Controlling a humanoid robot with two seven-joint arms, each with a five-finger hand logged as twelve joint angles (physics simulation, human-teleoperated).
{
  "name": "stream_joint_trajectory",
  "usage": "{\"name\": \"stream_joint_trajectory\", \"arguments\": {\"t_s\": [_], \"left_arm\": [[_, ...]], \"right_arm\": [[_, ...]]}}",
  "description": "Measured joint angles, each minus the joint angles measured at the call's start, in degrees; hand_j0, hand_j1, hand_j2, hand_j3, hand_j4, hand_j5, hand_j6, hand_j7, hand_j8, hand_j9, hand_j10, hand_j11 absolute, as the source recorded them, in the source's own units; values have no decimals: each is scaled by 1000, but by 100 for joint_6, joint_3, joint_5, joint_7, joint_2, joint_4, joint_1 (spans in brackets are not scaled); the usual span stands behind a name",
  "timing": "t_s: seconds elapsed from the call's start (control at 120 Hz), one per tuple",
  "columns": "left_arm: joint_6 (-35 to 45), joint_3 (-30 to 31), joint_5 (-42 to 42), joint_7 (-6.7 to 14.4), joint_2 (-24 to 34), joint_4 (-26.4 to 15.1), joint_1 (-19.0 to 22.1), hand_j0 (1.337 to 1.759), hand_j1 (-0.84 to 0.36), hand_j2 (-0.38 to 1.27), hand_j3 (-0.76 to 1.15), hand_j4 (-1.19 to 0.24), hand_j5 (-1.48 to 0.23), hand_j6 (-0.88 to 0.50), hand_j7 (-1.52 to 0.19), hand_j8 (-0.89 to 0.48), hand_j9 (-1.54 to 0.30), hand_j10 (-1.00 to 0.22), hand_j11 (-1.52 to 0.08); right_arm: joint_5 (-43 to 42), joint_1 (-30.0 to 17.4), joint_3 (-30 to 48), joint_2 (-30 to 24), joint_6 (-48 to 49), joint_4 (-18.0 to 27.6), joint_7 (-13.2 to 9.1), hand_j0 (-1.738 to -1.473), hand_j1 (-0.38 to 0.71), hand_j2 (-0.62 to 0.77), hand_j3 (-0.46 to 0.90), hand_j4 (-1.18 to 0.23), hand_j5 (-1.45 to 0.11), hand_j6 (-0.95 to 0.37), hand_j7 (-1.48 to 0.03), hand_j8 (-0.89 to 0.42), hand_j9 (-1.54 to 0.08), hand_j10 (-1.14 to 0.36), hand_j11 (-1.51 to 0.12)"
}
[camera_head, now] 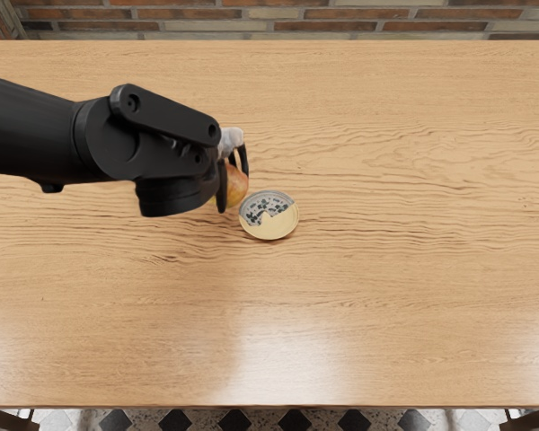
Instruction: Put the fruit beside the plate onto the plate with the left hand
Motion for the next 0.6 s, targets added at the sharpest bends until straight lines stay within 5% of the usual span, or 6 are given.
{"name": "stream_joint_trajectory", "arguments": {"t_s": [0.6], "left_arm": [[7, -628, 90, 8, 0, 92, 309, 1656, -244, 400, 0, -589, -861, -378, -835, -430, -842, -633, -842]], "right_arm": [[0, 0, 1, 0, 0, 0, 0, -1658, -305, -7, 0, -37, -47, -37, -47, -37, -47, -37, -47]]}}
